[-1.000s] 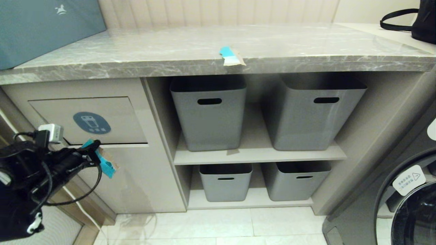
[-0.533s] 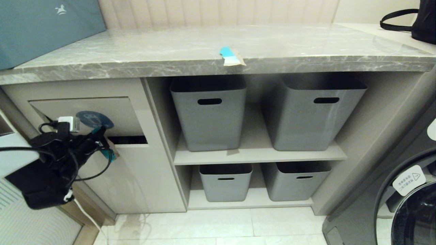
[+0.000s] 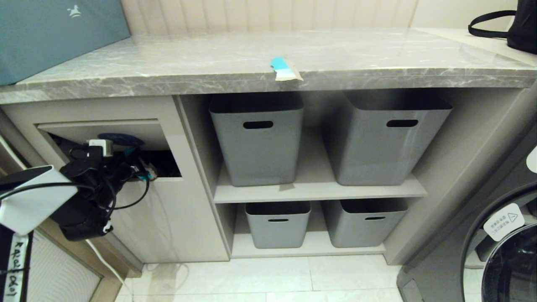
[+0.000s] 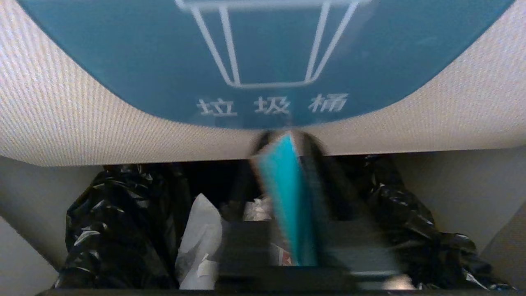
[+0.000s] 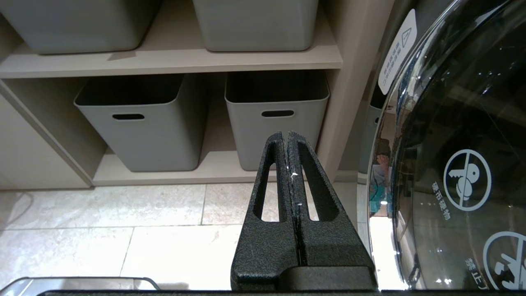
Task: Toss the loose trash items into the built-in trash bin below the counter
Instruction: Put the garbage in the trash can
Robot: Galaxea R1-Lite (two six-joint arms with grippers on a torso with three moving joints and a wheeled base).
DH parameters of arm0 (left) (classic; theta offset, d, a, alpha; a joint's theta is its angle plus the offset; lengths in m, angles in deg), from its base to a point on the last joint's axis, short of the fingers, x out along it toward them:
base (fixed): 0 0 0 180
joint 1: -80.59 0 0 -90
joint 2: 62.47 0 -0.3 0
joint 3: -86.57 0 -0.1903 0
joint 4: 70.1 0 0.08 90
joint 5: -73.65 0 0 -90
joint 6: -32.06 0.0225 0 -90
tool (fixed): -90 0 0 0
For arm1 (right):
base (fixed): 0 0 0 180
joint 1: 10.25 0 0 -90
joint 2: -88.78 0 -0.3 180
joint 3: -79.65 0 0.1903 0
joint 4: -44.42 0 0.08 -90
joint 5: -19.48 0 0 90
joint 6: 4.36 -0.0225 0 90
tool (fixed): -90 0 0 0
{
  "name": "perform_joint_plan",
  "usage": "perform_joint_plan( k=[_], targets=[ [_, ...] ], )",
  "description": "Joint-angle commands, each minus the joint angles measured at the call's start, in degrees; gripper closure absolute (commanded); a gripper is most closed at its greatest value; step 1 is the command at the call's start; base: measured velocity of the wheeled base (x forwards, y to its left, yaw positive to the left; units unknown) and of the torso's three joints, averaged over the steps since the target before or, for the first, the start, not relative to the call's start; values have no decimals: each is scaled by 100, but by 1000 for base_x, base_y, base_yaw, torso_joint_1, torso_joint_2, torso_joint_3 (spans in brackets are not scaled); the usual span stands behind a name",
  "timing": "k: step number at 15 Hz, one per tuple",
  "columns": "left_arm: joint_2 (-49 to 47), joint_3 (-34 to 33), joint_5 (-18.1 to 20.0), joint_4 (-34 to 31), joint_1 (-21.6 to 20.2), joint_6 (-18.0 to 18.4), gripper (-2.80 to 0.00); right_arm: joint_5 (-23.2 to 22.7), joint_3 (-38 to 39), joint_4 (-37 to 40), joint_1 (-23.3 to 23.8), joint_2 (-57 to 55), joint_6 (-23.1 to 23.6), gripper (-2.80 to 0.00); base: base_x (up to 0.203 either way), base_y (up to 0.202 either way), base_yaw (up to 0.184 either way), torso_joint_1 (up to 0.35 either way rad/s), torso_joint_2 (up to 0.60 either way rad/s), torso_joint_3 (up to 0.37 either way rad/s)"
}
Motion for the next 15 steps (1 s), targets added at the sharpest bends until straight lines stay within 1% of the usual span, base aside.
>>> perform_joint_plan(
  k=[1,8,10,13,15],
  targets=[
    [-82,62,3,48,19,-13,-280,-3,9,-2,0,2,0,0,0,0,0,0,0,0],
    [-7,-30,-24,48,45,-5,-280,-3,9,-2,0,2,0,0,0,0,0,0,0,0],
    [67,-130,-107,48,45,-1,-280,-2,9,-2,0,2,0,0,0,0,0,0,0,0],
    [300,-546,-221,48,54,-15,-280,-3,9,-2,0,2,0,0,0,0,0,0,0,0],
    [579,-1002,-216,48,49,-20,-280,6,9,-2,0,2,0,0,0,0,0,0,0,0]
  ],
)
